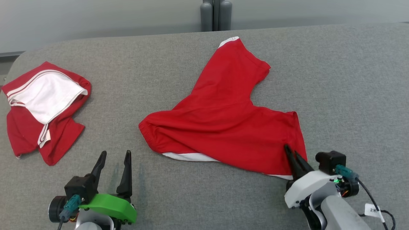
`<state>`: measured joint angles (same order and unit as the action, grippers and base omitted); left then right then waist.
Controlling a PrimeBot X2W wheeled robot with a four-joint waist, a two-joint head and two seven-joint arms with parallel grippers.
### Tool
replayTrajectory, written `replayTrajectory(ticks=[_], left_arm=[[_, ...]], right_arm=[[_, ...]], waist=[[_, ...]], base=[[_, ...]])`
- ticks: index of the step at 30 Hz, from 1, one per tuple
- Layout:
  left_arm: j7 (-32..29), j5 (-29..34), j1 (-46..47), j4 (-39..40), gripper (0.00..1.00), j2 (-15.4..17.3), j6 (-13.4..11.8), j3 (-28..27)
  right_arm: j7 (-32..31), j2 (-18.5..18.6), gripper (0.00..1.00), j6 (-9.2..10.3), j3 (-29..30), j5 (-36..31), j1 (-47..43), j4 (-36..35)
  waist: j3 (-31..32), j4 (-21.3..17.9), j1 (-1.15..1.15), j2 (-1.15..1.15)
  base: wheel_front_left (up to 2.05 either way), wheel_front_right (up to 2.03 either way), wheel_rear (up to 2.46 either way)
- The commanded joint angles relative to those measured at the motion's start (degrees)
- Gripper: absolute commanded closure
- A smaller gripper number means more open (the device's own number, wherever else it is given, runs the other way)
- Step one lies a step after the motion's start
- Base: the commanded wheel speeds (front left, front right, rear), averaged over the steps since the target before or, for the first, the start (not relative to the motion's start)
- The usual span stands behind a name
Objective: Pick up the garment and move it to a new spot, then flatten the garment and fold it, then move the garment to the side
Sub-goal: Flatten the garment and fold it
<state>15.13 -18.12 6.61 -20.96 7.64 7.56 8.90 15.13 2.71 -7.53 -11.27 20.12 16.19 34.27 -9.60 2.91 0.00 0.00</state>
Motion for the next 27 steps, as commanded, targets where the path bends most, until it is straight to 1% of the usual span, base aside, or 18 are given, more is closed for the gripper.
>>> replayTrajectory(ticks=[1,5,12,17,20,21,22,27], left_arm=[[0.0,-0.6,1.4,0.4,0.0,0.6,-0.1,0.2],[0.0,-1.4,2.2,0.8,0.0,1.3,-0.1,1.7],[0.0,-3.0,5.1,1.5,0.0,2.3,-0.1,4.1],[0.0,-4.0,6.9,2.0,0.0,3.1,-0.1,4.9],[0.0,-4.2,7.6,1.9,0.0,3.4,-0.1,5.1],[0.0,-4.1,7.7,1.9,0.0,3.4,-0.1,5.0],[0.0,-4.0,7.7,1.8,0.0,3.4,-0.1,4.9],[0.0,-3.3,6.3,1.1,0.0,2.5,-0.1,4.2]], right_arm=[[0.0,0.4,1.0,0.08,1.6,-0.6,1.6,-0.2],[0.0,0.3,1.0,0.08,5.9,-2.8,4.3,0.0],[0.0,0.4,1.0,0.08,12.8,-7.1,9.8,3.4],[0.0,0.4,1.0,0.09,17.9,-10.5,12.4,4.8],[0.0,0.3,1.0,0.09,18.8,-12.3,12.8,4.7],[0.0,0.3,0.6,0.09,19.0,-13.2,12.7,4.0],[0.0,0.3,0.0,0.09,19.1,-14.1,12.3,3.3],[0.0,0.3,0.0,0.08,20.3,-18.9,8.6,-3.5]], waist=[[-0.8,0.1,0.0,0.0],[-3.1,0.5,0.0,0.0],[-8.1,1.6,0.0,0.0],[-10.2,1.9,0.0,0.0],[-10.4,1.8,0.0,0.0],[-10.1,1.7,0.0,0.0],[-9.8,1.6,0.0,0.0],[-6.8,0.8,0.0,0.0]], base=[[0.0,0.0,0.0],[0.0,0.0,0.0],[0.0,0.0,0.0],[0.0,0.0,0.0],[0.0,0.0,0.0],[0.0,0.0,0.0],[0.0,0.0,0.0],[0.0,0.0,0.0]])
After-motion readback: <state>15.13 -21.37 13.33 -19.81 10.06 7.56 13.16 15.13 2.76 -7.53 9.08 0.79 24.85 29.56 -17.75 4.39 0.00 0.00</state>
